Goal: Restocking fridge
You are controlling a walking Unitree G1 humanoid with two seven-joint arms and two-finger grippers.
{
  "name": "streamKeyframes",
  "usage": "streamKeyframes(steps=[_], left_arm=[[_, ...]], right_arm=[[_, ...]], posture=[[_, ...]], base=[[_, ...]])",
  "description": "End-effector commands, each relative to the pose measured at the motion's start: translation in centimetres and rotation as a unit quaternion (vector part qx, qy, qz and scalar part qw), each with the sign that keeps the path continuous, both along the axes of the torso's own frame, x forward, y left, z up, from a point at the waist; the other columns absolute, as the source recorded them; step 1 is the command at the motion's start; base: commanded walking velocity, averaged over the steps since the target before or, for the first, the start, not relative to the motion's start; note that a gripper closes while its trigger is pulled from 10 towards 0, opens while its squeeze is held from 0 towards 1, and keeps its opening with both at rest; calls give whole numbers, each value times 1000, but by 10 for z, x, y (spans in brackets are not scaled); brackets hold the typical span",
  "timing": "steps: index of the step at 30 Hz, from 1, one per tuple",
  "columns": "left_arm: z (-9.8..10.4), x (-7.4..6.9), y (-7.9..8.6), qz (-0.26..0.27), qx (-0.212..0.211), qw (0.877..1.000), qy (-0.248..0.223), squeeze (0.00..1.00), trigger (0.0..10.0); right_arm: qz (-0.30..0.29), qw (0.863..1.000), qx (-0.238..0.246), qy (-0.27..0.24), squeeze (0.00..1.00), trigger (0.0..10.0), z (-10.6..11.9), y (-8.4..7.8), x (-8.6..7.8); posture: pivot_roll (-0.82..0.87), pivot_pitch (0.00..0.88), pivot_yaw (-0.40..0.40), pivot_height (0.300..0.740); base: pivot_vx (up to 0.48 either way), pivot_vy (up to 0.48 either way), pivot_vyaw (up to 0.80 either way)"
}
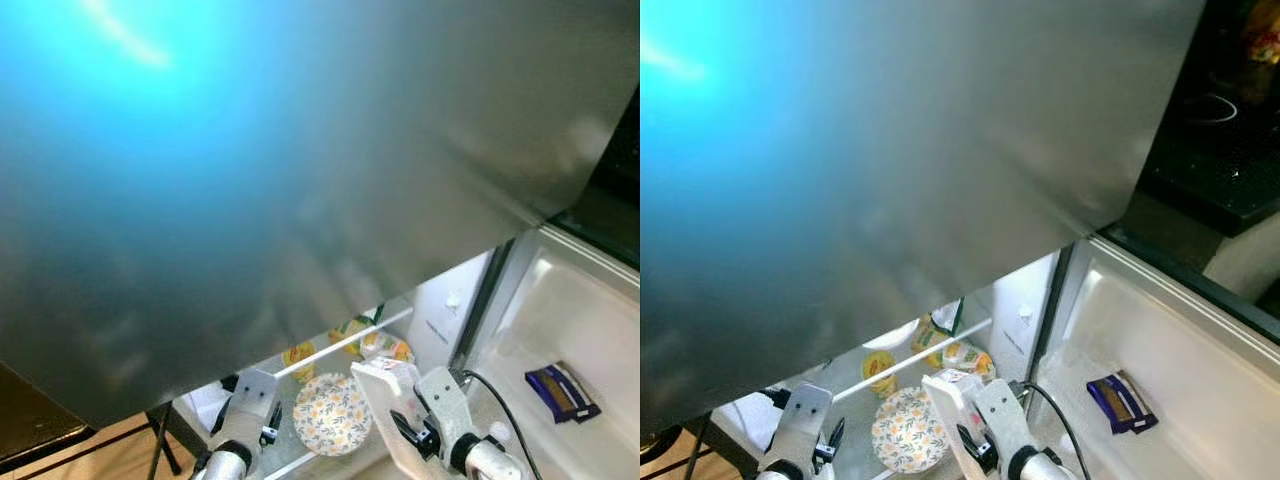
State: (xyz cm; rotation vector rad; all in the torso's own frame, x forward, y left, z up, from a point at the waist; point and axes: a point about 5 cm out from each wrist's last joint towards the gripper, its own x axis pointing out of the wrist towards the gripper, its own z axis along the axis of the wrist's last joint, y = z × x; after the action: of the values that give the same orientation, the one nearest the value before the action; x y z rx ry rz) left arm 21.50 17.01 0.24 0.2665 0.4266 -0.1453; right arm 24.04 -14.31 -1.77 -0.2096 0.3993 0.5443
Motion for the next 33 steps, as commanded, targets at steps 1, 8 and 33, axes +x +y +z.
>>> streamKeyframes(steps=[1, 8, 33], left_arm=[[-5, -4, 3, 10, -4, 1000, 16, 0, 10000], [-4, -3, 2, 9, -5, 1000, 17, 0, 10000], [-5, -4, 2, 11, -4, 1000, 18, 0, 10000]], right_arm=[[-4, 1000, 3, -2, 0, 10000, 1, 1, 1], [-7, 1000, 10, -1, 0, 10000, 1, 1, 1], [0, 1000, 10, -1, 0, 10000, 1, 1, 1]], posture=[[-88, 66, -4, 740], [-88, 66, -4, 740], [-88, 66, -7, 740]], base=[[0, 0, 0], [0, 0, 0], [-97, 0, 0]])
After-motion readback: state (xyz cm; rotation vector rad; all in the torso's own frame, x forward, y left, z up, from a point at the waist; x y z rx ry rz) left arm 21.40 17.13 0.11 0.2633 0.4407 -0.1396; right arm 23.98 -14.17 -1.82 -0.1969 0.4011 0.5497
